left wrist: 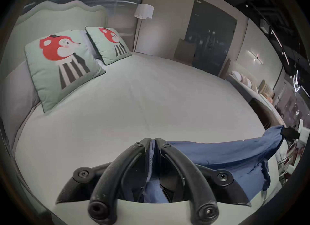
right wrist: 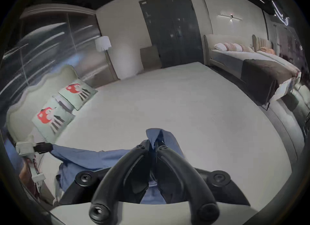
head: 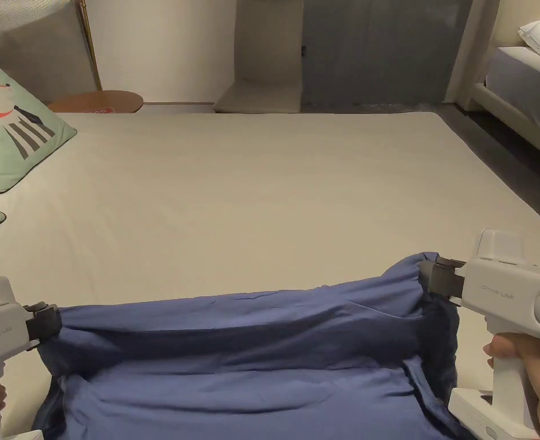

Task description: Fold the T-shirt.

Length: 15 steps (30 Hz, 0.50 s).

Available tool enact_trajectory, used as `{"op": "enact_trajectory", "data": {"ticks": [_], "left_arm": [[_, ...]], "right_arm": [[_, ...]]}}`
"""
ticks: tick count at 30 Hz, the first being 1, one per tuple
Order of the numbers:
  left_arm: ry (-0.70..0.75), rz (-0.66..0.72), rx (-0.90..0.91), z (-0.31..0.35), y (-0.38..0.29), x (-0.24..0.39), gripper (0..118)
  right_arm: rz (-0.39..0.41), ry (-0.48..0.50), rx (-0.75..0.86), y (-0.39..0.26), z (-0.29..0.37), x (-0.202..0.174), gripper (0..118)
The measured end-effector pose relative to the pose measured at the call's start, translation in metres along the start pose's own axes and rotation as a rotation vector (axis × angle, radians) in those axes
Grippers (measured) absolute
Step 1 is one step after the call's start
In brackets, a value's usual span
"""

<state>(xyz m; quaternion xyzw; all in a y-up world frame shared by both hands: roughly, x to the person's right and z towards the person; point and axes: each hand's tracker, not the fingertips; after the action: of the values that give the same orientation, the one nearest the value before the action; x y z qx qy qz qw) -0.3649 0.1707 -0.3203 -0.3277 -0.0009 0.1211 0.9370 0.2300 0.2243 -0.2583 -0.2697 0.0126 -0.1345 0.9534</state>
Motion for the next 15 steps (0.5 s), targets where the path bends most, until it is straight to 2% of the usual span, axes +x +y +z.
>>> {"op": "enact_trajectory", "data": {"ticks": [5,11,13,15], "left_arm": [[-0.012,0.000,-0.016,0.033,-0.038,-0.008,4],[0.026,-0.040,-0.089,0.048,-0.095,-0.021,4],[0.045,-0.042,-0.128,0.045,-0.109,-0.026,4],[0.067,-0.052,-0.145,0.042,-0.122,-0.030,4]], "right_arm": [[0.028,-0.003,-0.001,-0.043,0.046,-0.004,5],[-0.010,-0.067,-0.070,-0.114,0.056,0.012,5],[-0.037,-0.087,-0.115,-0.134,0.052,0.017,5],[-0.105,-0.121,-0.156,-0.158,0.042,0.028,5]]}}
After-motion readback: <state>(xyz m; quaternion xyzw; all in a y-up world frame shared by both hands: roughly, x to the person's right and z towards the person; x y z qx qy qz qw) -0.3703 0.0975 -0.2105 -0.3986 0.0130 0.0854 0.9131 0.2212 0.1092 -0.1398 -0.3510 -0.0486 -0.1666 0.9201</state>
